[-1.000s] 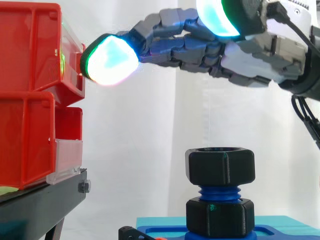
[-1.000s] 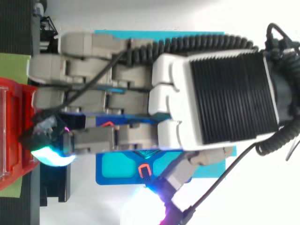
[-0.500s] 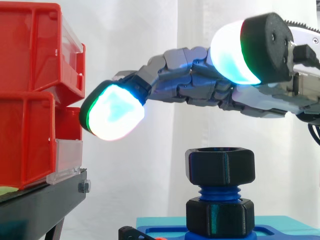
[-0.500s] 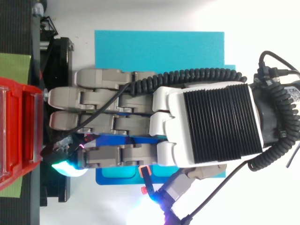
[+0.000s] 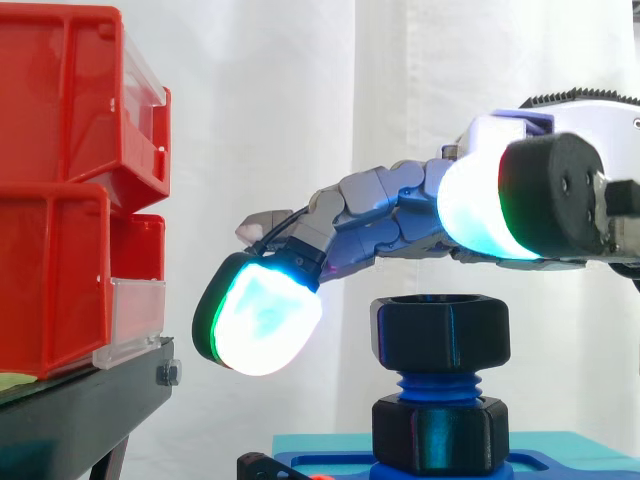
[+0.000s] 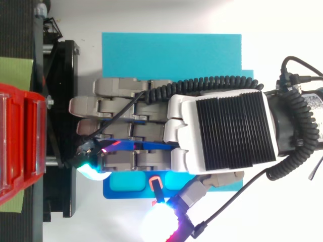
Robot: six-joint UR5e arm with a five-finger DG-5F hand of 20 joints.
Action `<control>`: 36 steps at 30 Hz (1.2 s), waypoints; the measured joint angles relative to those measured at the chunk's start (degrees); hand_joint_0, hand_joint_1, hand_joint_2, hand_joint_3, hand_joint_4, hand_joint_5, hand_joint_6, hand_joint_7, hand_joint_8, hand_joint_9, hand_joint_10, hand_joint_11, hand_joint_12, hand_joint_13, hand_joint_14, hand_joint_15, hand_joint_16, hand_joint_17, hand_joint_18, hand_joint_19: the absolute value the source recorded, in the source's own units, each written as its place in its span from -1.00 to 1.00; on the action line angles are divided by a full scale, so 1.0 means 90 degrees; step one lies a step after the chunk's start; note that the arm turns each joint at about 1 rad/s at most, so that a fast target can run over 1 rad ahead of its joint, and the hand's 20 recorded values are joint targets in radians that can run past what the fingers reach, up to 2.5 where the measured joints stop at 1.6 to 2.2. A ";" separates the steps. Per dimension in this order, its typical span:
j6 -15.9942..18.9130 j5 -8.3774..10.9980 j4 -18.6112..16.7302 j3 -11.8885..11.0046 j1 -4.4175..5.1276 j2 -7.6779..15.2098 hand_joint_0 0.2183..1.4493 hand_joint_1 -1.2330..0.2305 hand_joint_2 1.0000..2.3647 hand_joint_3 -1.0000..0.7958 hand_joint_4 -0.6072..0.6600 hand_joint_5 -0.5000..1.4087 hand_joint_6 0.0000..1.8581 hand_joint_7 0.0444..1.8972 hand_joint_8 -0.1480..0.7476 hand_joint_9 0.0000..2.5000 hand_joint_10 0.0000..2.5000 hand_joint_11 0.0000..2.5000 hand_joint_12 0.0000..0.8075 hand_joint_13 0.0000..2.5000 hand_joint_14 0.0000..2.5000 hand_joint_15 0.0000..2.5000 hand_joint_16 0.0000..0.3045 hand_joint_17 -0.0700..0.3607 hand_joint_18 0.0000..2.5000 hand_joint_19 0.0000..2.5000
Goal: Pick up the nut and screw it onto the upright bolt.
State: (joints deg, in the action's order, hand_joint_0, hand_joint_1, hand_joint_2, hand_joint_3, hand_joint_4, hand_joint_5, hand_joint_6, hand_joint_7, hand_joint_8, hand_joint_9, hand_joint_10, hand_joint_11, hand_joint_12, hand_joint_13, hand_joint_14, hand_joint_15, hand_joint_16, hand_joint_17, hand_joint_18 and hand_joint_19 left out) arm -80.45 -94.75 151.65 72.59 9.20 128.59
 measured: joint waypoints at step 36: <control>0.0004 -0.0069 -0.0476 0.0000 -0.0232 0.0000 -0.53 0.39 -1.00 -0.44 0.35 -0.46 -0.46 0.18 -0.09 -0.24 -1.00 -1.00 -0.61 -0.60 -1.00 -1.00 -0.90 -0.52 -0.85 -1.00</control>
State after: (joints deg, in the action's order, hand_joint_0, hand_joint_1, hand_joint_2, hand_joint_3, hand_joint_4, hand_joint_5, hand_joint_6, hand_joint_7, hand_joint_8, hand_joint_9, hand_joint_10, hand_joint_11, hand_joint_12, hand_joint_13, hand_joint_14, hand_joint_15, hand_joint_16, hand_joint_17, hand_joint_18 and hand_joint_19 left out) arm -80.42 -95.37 147.37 72.59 7.11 128.58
